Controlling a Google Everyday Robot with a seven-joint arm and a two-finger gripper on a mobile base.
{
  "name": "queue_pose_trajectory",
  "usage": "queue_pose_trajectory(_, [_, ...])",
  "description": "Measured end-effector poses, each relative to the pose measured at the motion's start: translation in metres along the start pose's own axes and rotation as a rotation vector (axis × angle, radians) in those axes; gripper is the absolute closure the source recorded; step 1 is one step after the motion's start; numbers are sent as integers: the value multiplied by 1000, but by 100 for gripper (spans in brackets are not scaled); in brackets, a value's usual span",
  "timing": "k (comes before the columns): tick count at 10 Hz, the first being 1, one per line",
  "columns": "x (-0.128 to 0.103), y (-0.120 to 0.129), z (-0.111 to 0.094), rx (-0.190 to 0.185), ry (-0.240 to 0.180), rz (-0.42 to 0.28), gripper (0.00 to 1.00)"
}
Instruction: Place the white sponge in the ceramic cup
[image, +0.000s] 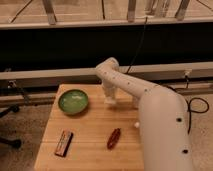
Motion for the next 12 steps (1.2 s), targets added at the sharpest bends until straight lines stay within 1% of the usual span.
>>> queue_pose_trajectory(2, [9, 0, -48, 14, 47, -9, 98])
queue_pose_trajectory(4, [16, 4, -75, 23, 80, -9, 98])
queue_pose_trajectory(6, [20, 7, -103, 39, 97, -13, 98])
queue_pose_trajectory(7, [21, 10, -110, 44, 102, -13, 98])
queue_pose_trajectory(9, [21, 12, -111, 52, 109, -12, 98])
queue_pose_trajectory(12, [21, 10, -111, 55, 110, -15, 98])
